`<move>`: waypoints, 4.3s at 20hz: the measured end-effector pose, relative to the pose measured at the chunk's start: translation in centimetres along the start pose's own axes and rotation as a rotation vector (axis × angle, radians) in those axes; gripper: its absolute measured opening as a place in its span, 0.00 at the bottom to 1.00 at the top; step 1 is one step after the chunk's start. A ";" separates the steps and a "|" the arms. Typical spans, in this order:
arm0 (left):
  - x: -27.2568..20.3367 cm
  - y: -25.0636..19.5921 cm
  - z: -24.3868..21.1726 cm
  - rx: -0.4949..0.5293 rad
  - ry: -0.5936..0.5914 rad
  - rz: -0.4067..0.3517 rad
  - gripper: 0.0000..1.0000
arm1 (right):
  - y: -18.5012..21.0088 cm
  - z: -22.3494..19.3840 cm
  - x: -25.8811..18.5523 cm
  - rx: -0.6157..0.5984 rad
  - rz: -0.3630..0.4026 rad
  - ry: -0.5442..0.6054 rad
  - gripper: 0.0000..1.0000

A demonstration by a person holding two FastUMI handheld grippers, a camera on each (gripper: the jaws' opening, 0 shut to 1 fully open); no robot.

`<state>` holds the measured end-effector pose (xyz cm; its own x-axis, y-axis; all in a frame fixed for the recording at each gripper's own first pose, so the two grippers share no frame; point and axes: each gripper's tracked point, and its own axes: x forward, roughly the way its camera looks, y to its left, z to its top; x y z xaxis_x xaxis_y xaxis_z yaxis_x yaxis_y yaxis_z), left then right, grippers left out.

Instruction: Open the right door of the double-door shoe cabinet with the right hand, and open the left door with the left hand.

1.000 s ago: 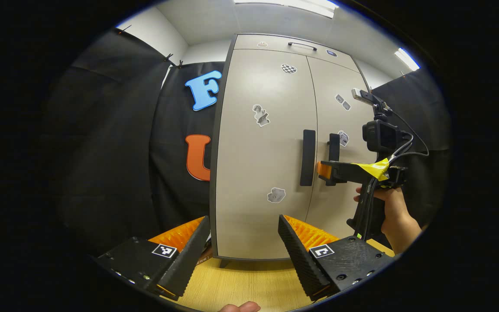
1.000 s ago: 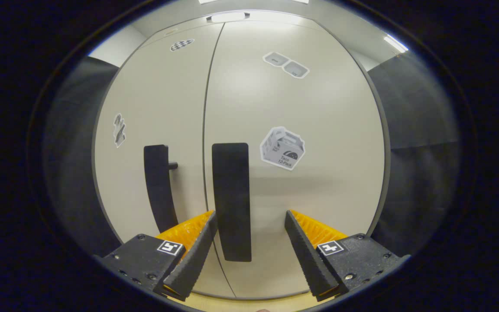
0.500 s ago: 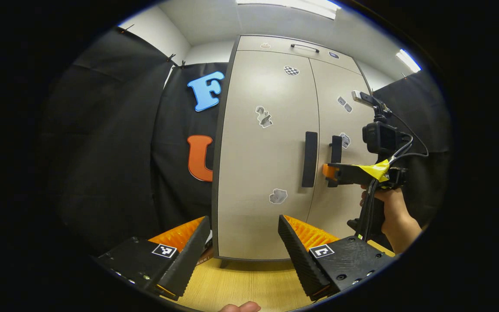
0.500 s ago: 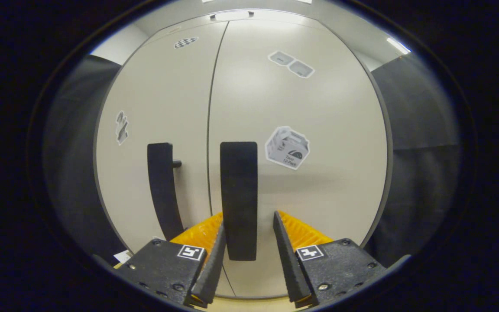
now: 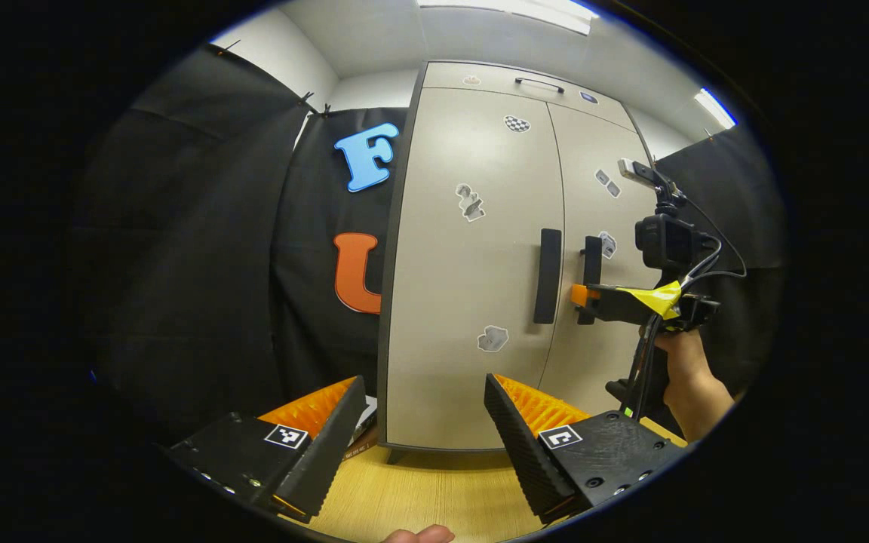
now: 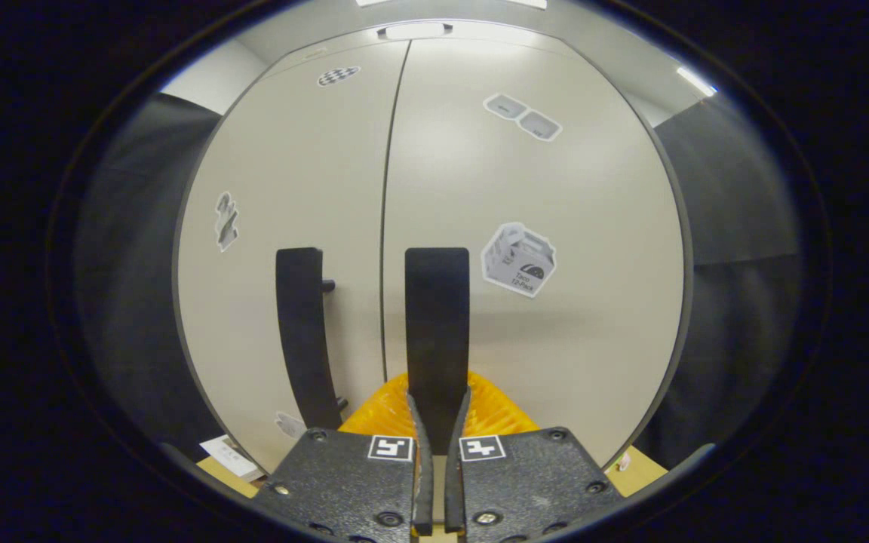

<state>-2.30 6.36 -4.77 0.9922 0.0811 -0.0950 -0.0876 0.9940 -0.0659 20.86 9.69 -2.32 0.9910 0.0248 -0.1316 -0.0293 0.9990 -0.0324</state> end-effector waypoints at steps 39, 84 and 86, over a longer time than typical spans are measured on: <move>2.7 -7.7 -0.7 0.015 -0.015 -0.121 0.95 | -16.7 -0.1 -18.7 -0.105 -0.151 -0.019 0.04; 8.7 -13.9 8.9 0.050 -0.140 -0.197 0.95 | -10.9 -0.9 -19.4 -0.021 -0.066 -0.085 0.78; 8.9 -14.5 9.6 0.051 -0.160 -0.206 0.95 | -11.1 -1.1 -19.4 -0.011 -0.074 -0.079 0.78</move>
<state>8.61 -6.66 4.87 0.9904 -0.1167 0.0735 0.1182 0.9928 -0.0168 1.78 -1.91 -0.45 0.9977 -0.0457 -0.0503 0.0431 0.9978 -0.0502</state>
